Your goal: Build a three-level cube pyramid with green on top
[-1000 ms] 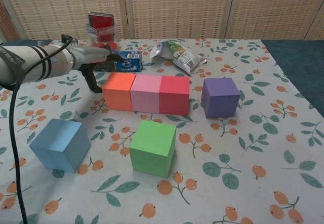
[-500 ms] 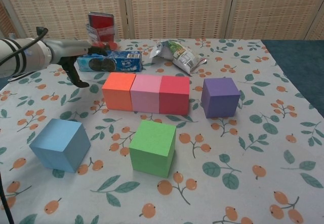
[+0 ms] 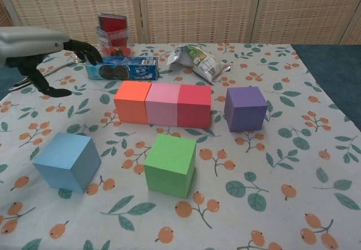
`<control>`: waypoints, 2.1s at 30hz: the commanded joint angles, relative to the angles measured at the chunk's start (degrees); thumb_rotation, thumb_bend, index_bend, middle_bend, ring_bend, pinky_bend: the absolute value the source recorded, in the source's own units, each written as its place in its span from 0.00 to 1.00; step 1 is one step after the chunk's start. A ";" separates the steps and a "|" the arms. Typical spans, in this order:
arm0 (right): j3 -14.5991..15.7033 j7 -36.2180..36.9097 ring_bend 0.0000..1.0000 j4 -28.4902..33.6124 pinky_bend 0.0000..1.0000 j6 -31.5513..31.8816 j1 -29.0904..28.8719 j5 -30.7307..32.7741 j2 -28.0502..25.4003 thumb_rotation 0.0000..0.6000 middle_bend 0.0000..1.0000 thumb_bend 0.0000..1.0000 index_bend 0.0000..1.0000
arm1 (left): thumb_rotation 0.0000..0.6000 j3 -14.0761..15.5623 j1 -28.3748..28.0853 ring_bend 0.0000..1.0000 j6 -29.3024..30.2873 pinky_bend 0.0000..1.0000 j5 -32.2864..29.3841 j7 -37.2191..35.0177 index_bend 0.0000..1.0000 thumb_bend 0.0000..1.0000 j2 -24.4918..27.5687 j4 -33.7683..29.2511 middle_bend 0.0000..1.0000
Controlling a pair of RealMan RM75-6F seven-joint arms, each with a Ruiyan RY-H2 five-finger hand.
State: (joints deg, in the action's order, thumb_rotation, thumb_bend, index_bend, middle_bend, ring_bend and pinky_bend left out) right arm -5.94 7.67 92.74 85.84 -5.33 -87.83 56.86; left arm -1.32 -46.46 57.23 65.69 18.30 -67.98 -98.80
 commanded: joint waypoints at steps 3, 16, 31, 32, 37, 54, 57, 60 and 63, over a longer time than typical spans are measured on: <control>0.08 -0.41 0.00 0.39 0.00 -0.44 -0.35 -0.07 0.12 1.00 0.00 0.00 0.00 | 1.00 5.38 4.02 0.18 0.29 0.11 14.25 -7.62 0.18 0.32 4.50 -5.46 0.19; 0.57 -0.72 0.00 0.53 0.00 -0.67 -0.41 0.16 0.61 1.00 0.00 0.00 0.00 | 1.00 7.60 6.04 0.06 -2.81 0.09 11.18 3.89 0.00 0.32 5.13 -10.68 0.02; 0.71 0.49 0.00 -1.26 0.00 -2.21 -1.42 0.55 1.76 1.00 0.00 0.00 0.00 | 1.00 8.71 9.89 0.06 -1.91 0.09 8.13 8.85 0.00 0.32 1.60 -10.97 0.00; 0.70 0.46 0.00 -1.32 0.00 -2.19 -1.45 0.52 1.79 1.00 0.00 0.00 0.00 | 1.00 8.52 9.98 0.06 -1.91 0.09 7.78 8.98 0.00 0.32 1.14 -10.56 0.00; 0.73 0.39 0.00 -1.31 0.00 -2.10 -1.50 0.53 1.85 1.00 0.00 0.00 0.00 | 1.00 7.36 10.80 0.06 -0.88 0.09 6.10 10.28 0.00 0.32 -2.02 -7.53 0.01; 1.01 0.60 0.00 -0.83 0.00 -0.43 -0.68 0.19 1.52 1.00 0.00 0.00 0.00 | 1.00 -0.19 11.17 0.55 2.38 0.49 9.58 -2.44 0.44 0.31 -0.79 -3.56 0.52; 1.13 0.58 0.00 -0.72 0.00 -0.12 -0.52 -0.05 1.51 1.00 0.00 0.00 0.00 | 1.00 -4.00 9.50 0.55 1.50 0.48 8.59 -6.60 0.44 0.31 3.58 -5.40 0.52; 1.23 0.51 0.00 -0.61 0.00 -0.03 -0.41 -0.09 1.55 1.00 0.00 0.00 0.00 | 1.00 -8.18 6.83 0.55 -0.98 0.47 6.83 -10.76 0.44 0.31 6.85 -6.02 0.52; 1.32 0.17 0.00 -0.38 0.00 0.09 -0.35 -0.22 1.66 1.00 0.00 0.00 0.00 | 1.00 -11.49 3.25 0.55 -5.28 0.45 4.72 -13.25 0.44 0.31 8.43 -5.36 0.52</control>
State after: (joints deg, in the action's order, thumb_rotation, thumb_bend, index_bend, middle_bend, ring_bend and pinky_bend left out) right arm -4.64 7.86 92.35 85.91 -5.69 -88.04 58.50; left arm -10.14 -40.36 55.08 72.29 7.03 -61.15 -104.07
